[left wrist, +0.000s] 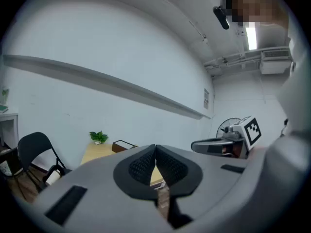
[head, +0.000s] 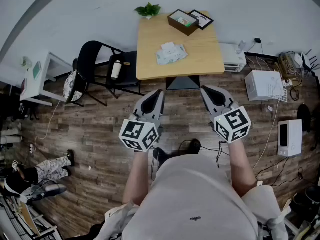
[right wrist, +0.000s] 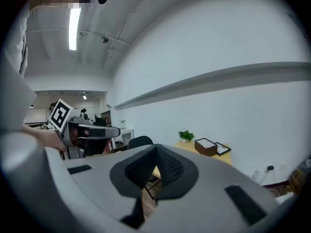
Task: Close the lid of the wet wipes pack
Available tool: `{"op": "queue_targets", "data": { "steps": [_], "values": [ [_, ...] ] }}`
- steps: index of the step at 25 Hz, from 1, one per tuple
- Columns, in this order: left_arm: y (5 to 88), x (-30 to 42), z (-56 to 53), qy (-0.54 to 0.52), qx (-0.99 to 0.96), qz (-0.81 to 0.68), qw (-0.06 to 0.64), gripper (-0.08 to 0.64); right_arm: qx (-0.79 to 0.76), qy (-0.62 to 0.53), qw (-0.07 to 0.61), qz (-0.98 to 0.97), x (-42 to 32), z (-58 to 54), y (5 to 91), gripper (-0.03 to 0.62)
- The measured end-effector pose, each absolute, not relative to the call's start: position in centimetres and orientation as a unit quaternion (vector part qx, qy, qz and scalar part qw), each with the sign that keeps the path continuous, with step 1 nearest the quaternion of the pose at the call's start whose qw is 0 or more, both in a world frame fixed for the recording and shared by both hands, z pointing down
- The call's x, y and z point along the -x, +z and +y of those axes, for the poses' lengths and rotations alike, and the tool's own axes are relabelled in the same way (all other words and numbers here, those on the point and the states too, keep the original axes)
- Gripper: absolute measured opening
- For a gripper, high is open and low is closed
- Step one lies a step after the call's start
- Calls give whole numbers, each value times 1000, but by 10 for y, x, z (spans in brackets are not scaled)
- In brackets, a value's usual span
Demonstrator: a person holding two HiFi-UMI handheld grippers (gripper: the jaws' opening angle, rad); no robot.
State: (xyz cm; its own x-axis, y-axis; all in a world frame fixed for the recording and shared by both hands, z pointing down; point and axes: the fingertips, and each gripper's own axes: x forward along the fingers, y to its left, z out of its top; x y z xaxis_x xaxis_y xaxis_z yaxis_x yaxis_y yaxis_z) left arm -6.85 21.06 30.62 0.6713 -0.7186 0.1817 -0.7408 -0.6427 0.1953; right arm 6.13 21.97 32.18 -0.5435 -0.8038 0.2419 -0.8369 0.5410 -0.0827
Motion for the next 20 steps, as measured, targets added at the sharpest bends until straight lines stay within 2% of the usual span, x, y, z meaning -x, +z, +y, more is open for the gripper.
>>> {"op": "queue_targets", "data": {
  "steps": [20],
  "values": [
    [312,36,216,69,-904,-406,115,9,-469,78,94,-875,-88,219,322,-2]
  ]
}}
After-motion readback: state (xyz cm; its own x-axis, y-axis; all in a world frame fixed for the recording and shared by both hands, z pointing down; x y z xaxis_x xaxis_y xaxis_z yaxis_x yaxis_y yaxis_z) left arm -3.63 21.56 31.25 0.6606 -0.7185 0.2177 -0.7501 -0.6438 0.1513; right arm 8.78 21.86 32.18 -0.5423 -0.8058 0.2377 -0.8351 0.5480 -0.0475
